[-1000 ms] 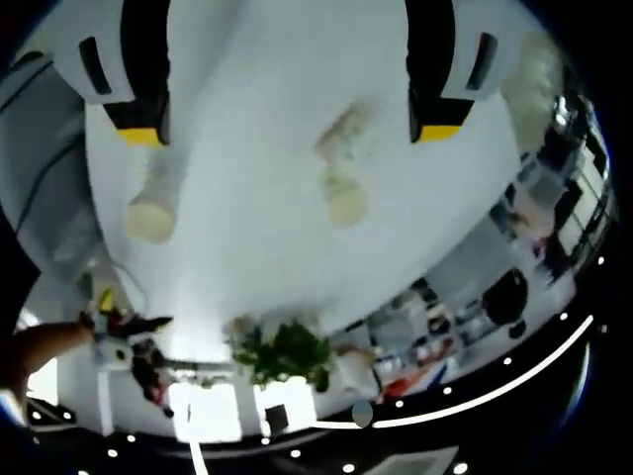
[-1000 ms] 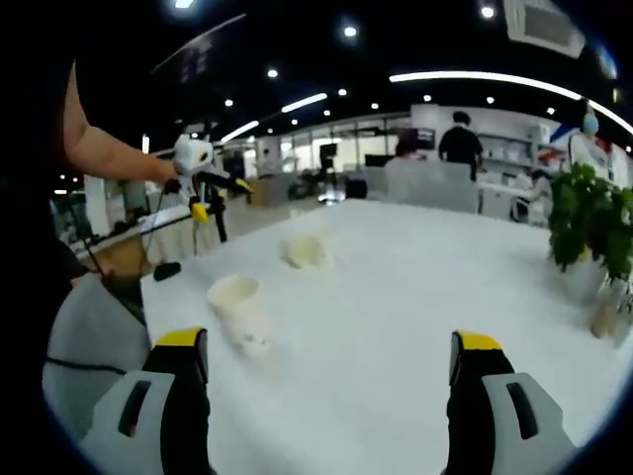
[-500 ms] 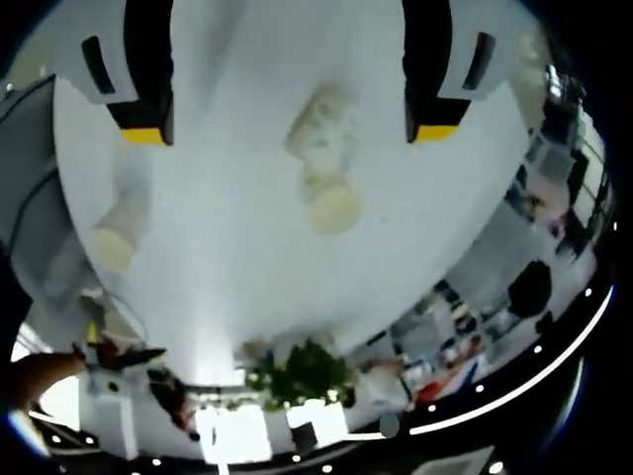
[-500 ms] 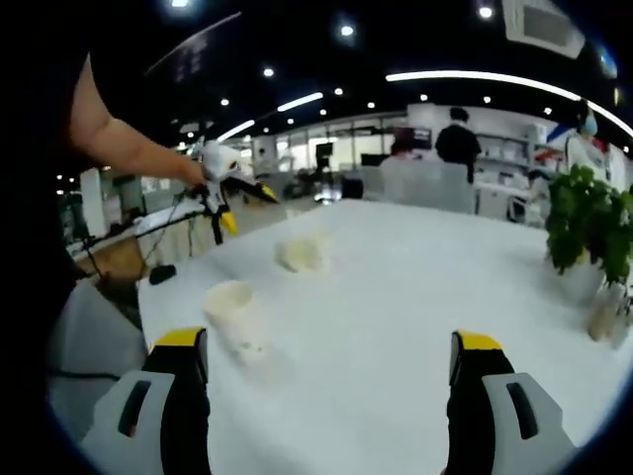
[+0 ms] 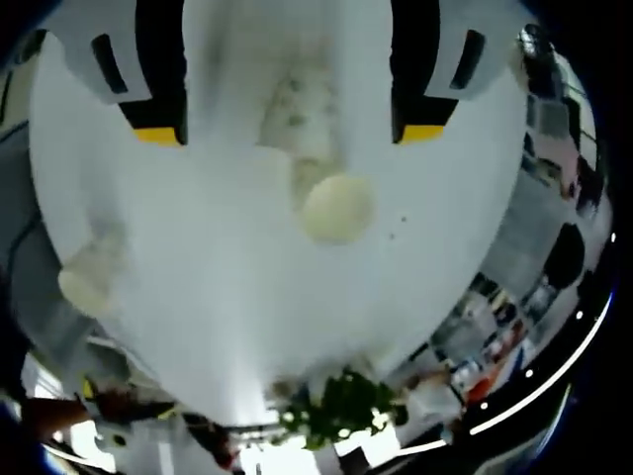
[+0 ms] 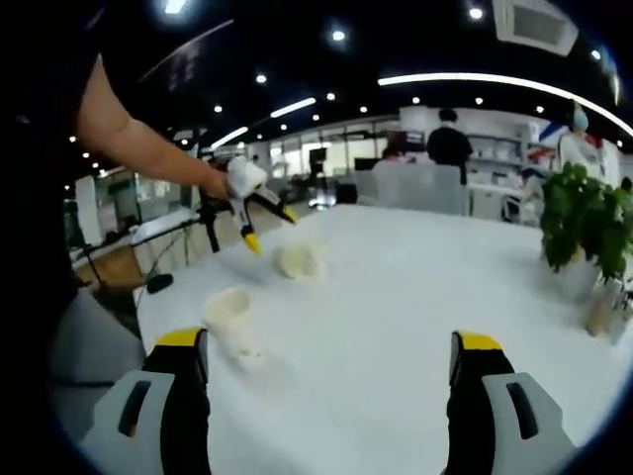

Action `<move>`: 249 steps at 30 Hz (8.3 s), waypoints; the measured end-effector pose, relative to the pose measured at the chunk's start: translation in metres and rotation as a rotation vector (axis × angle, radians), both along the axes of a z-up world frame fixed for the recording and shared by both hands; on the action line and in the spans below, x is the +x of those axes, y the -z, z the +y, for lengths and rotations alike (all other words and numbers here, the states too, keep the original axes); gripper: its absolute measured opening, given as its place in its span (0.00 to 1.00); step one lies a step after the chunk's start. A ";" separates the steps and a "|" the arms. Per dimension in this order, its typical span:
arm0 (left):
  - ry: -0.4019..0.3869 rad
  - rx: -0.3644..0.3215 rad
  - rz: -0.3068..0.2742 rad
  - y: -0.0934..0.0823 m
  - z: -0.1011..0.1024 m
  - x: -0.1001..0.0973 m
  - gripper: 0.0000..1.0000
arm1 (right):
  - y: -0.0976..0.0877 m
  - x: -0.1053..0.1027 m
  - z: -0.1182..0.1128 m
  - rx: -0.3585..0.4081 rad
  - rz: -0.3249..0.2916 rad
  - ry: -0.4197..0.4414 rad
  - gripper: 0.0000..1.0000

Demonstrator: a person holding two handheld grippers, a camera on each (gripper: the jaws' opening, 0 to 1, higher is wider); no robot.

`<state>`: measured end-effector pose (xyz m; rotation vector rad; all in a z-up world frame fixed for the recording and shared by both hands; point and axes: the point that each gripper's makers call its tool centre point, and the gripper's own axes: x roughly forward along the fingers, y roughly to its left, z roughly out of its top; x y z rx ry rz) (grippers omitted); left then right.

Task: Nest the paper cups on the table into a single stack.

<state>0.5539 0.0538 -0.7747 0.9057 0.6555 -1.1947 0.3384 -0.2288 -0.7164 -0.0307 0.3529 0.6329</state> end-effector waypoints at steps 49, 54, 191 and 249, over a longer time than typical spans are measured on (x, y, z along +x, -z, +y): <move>-0.095 -0.006 0.009 0.029 0.016 0.024 0.40 | 0.007 -0.005 0.006 -0.022 0.013 -0.020 1.00; -0.198 -0.131 0.009 0.006 0.019 0.021 0.39 | 0.006 -0.005 0.007 -0.021 0.009 -0.021 1.00; -0.268 -1.058 0.067 -0.147 -0.122 -0.169 0.39 | -0.018 -0.010 0.023 -0.027 -0.040 -0.058 1.00; -0.265 -0.976 0.062 -0.046 -0.136 -0.198 0.38 | -0.018 -0.023 0.030 -0.014 -0.025 -0.022 1.00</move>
